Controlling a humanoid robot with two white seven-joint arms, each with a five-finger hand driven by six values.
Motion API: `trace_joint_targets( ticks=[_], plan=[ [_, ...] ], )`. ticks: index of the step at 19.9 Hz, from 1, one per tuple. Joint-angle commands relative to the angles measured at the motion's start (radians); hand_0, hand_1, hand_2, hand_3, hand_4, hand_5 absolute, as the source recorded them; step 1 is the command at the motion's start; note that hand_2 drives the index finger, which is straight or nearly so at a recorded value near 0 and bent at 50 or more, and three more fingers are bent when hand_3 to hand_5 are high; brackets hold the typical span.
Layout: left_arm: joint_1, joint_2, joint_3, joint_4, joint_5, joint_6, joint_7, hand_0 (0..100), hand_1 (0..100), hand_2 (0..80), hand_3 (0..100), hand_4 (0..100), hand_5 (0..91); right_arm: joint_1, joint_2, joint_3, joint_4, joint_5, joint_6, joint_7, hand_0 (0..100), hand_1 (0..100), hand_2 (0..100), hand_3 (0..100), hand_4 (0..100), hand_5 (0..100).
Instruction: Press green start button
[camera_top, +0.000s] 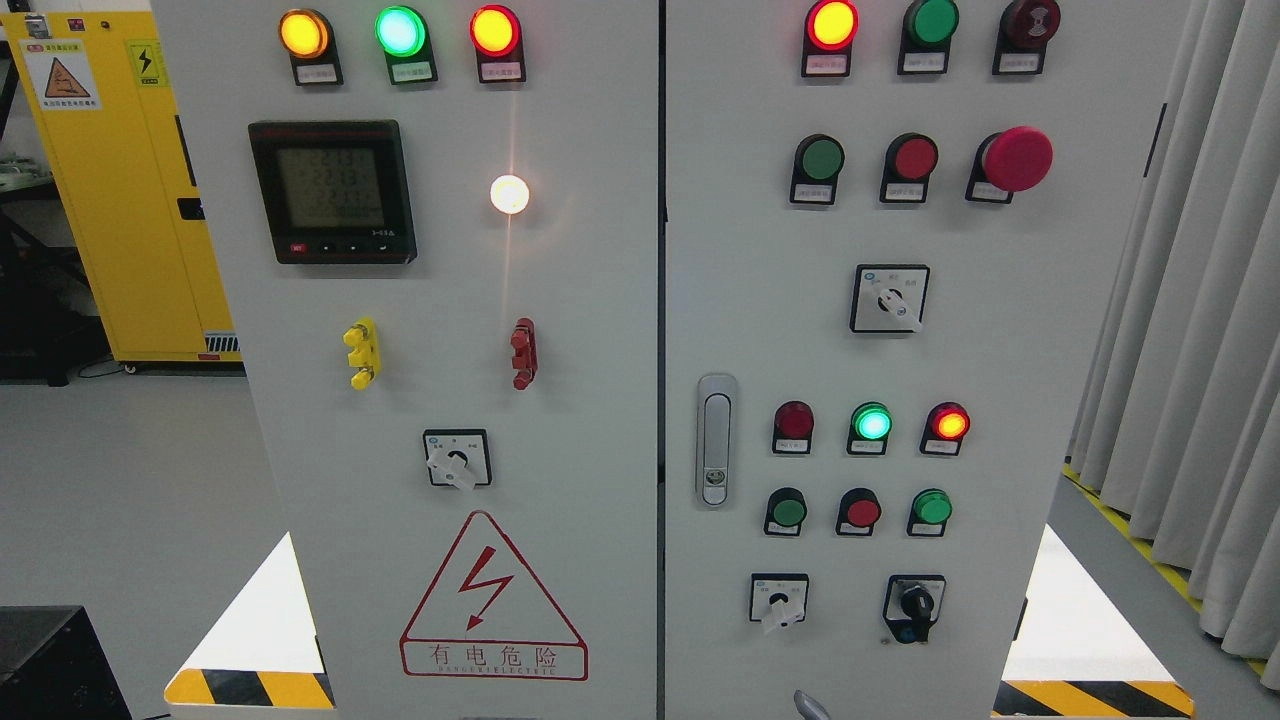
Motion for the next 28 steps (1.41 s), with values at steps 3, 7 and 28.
trace_joint_targets(
  ticks=[3,7,28],
  plan=[
    [0.0,0.001,0.0,0.0,0.0,0.001,0.0,12,56,0.0,0,0,0.0,0.002,0.034,-0.008,-0.003,0.001,-0.002,0.0,64,71,0,5,9,0],
    [0.0,0.001,0.0,0.0,0.0,0.001,0.0,12,56,0.0,0,0,0.0,0.002,0.034,-0.01,-0.003,0.001,-0.007,0.001,64,71,0,5,9,1],
    [-0.001,-0.001,0.0,0.0,-0.001,0.001,0.0,12,56,0.0,0,0,0.0,-0.165,0.034,-0.261,-0.017,0.772,-0.049,-0.042,57,77,0,79,89,87]
  ],
)
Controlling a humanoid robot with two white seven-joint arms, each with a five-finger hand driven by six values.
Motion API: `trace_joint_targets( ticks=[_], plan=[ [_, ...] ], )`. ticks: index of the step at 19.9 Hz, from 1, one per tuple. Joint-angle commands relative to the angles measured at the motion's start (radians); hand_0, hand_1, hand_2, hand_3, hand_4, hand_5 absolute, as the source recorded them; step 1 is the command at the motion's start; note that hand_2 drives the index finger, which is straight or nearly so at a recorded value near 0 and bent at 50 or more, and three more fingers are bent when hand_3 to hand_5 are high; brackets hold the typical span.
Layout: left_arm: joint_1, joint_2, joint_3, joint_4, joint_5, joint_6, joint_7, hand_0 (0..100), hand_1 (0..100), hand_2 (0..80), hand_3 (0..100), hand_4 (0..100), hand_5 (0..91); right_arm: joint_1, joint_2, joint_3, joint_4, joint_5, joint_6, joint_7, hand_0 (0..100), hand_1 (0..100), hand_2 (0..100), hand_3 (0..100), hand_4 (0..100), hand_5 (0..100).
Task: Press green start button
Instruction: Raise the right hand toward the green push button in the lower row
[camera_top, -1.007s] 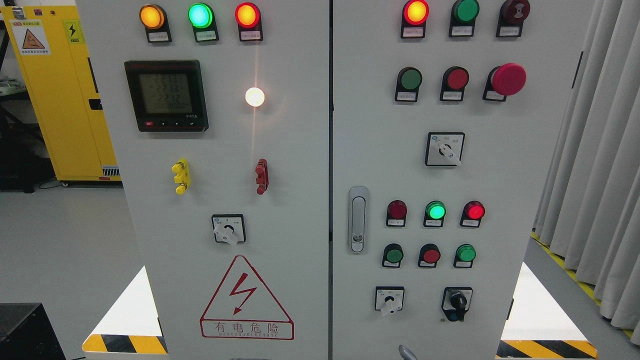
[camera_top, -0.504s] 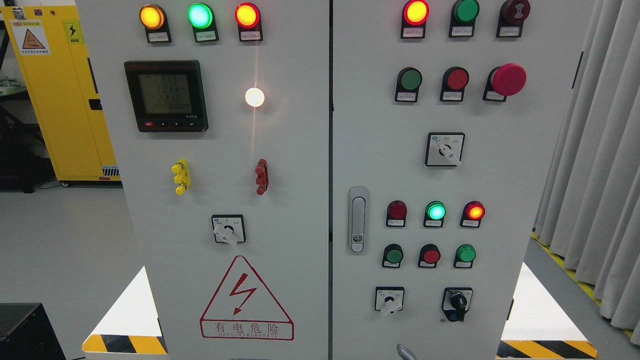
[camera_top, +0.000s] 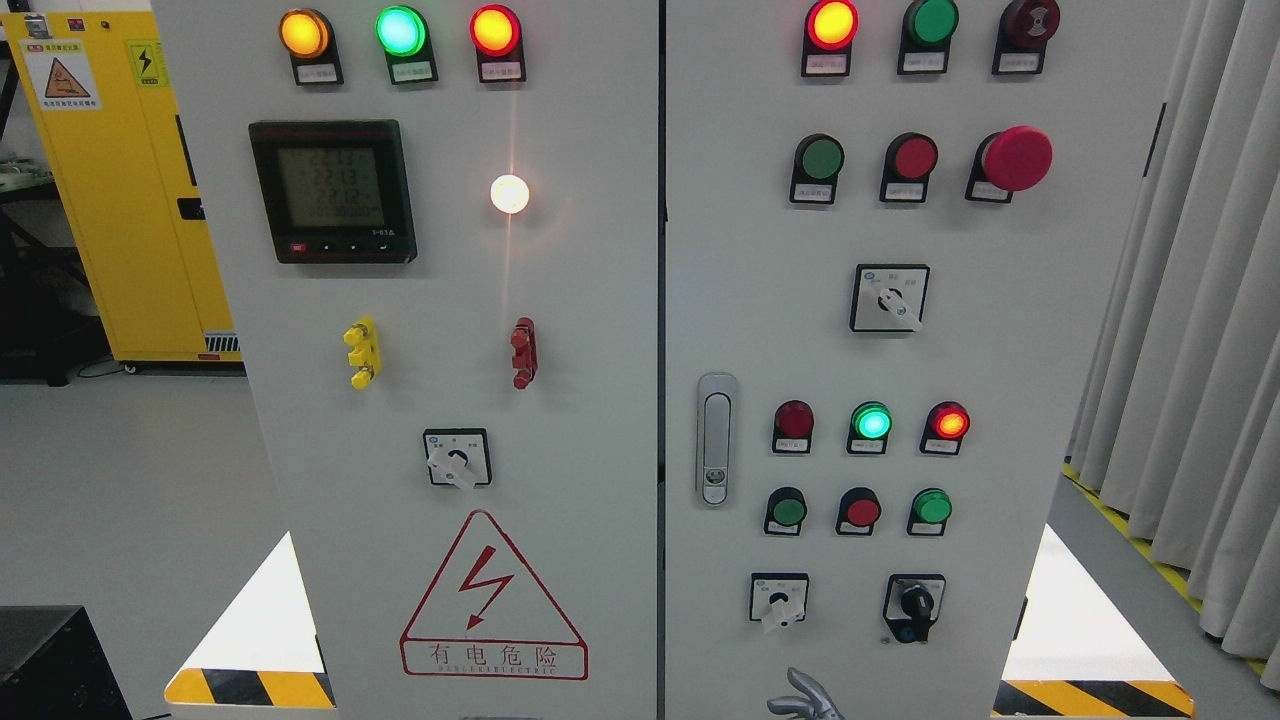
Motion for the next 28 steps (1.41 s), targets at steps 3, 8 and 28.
trace_joint_targets(
  ticks=[3,8,28],
  plan=[
    [0.0,-0.001,0.0,0.0,0.0,0.001,0.005,12,56,0.0,0,0,0.0,-0.093,0.034,-0.145,-0.009,0.345,0.014,-0.012,52,81,0,87,92,96],
    [0.0,-0.001,0.0,0.0,0.0,0.001,0.005,12,56,0.0,0,0,0.0,-0.151,0.041,-0.142,-0.009,0.456,0.057,-0.029,49,88,0,89,94,99],
    [0.0,-0.001,0.0,0.0,0.0,0.001,0.005,12,56,0.0,0,0,0.0,-0.256,0.038,-0.087,0.046,0.481,0.109,-0.02,60,90,0,90,96,100]
  ],
)
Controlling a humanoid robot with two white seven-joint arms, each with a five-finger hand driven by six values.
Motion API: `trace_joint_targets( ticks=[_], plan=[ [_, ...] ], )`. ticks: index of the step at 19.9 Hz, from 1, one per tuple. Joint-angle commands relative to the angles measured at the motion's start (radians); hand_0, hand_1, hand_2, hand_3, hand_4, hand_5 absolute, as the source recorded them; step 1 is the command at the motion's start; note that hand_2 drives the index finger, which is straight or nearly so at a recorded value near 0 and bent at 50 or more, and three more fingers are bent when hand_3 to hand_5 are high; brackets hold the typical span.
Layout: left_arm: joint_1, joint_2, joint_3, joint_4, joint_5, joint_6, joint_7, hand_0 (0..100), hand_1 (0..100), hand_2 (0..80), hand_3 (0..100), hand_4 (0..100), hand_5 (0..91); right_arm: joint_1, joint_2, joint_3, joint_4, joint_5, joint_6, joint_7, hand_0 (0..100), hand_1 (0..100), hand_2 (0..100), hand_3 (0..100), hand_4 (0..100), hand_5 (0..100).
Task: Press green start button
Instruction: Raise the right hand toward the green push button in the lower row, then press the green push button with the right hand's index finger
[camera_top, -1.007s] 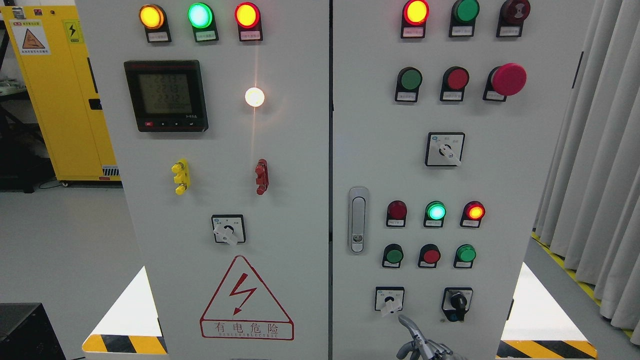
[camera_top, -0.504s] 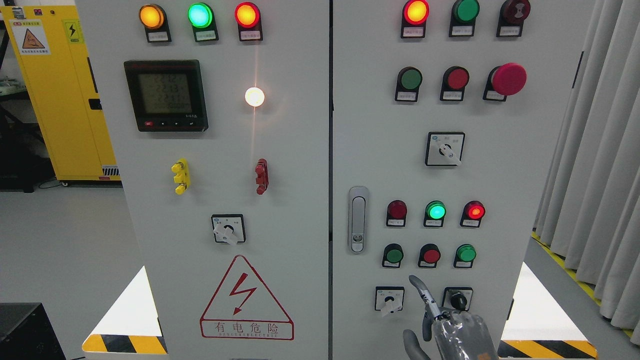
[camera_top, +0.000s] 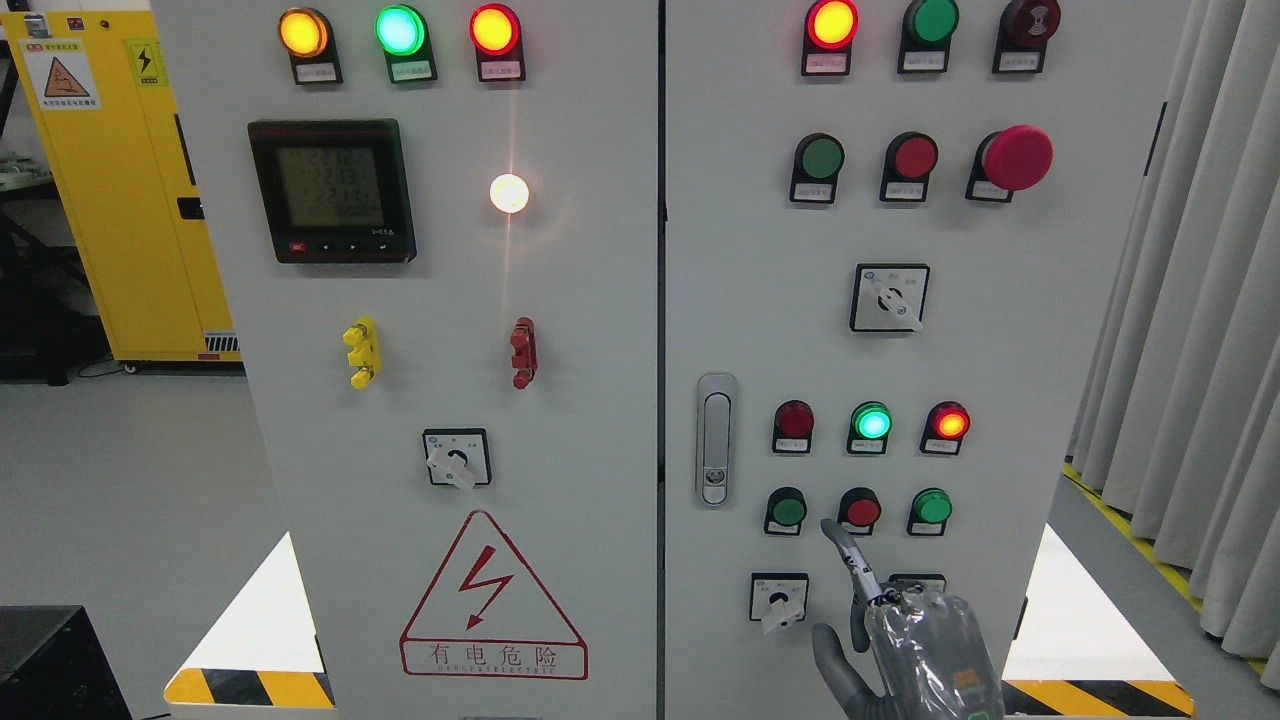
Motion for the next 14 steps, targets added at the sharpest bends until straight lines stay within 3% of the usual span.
trace_joint_targets(
  ticks=[1,14],
  plan=[
    [0.0,0.001,0.0,0.0,0.0,0.001,-0.002,12,56,0.0,0,0,0.0,-0.016,0.004,0.028,0.027,0.01,0.0,0.001,61,90,0,90,96,100],
    [0.0,0.001,0.0,0.0,-0.002,0.001,-0.002,12,56,0.0,0,0,0.0,-0.036,0.004,0.045,0.07,0.016,0.0,0.002,65,90,0,90,96,100]
  ],
)
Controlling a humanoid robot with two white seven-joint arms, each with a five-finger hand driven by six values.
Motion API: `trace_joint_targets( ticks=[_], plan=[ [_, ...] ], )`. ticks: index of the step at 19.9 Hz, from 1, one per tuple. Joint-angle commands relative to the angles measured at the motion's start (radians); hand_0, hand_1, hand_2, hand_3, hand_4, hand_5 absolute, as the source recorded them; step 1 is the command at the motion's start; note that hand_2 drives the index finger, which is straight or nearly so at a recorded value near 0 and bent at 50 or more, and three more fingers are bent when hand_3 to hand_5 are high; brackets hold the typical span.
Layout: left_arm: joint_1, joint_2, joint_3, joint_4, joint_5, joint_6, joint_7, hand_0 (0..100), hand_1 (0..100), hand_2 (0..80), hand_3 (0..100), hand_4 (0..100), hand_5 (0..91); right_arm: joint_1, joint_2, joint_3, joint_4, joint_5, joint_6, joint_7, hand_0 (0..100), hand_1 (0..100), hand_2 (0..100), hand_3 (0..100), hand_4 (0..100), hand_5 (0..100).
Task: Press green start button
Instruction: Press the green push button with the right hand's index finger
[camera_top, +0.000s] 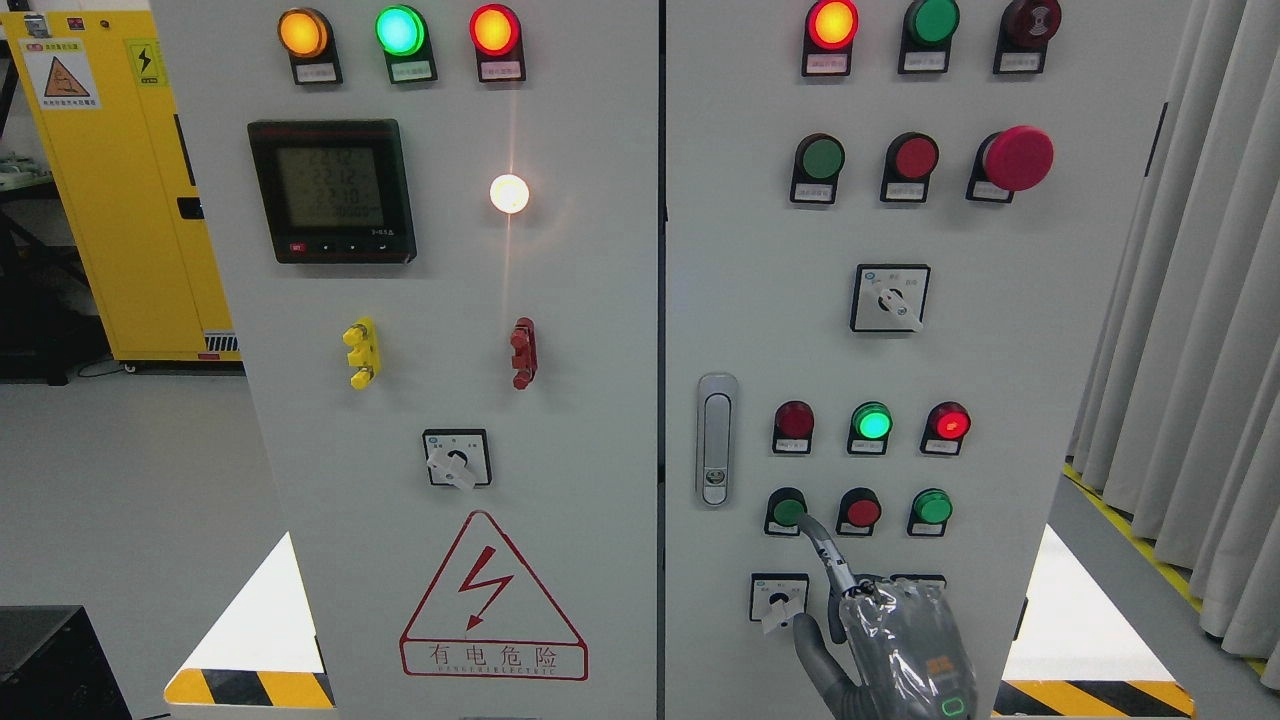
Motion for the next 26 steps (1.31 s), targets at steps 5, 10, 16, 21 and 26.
trace_joint_targets(
  ticks=[5,10,16,21,26],
  plan=[
    [0.0,0.001,0.0,0.0,0.0,0.001,-0.001,12,56,0.0,0,0,0.0,-0.013,0.001,0.015,0.049,-0.009,0.002,0.0,65,89,0,90,96,100],
    [0.0,-0.001,0.0,0.0,-0.001,0.001,-0.001,12,56,0.0,0,0,0.0,-0.027,0.001,0.013,0.056,-0.016,0.011,0.0,65,89,0,91,96,100],
    [0.0,-0.001,0.0,0.0,0.0,0.001,-0.001,12,56,0.0,0,0,0.0,-0.028,0.001,0.012,0.062,-0.018,0.017,0.002,65,89,0,91,96,100],
    [0.0,-0.001,0.0,0.0,0.0,0.001,-0.001,12,56,0.0,0,0,0.0,-0.042,0.001,0.007,0.075,-0.019,0.017,0.004,66,89,0,91,97,100],
    [-0.001,-0.001,0.0,0.0,0.0,0.001,-0.001,12,56,0.0,0,0,0.0,-0.05,0.003,0.01,0.097,-0.019,0.017,0.004,67,89,0,91,97,100]
  ],
)
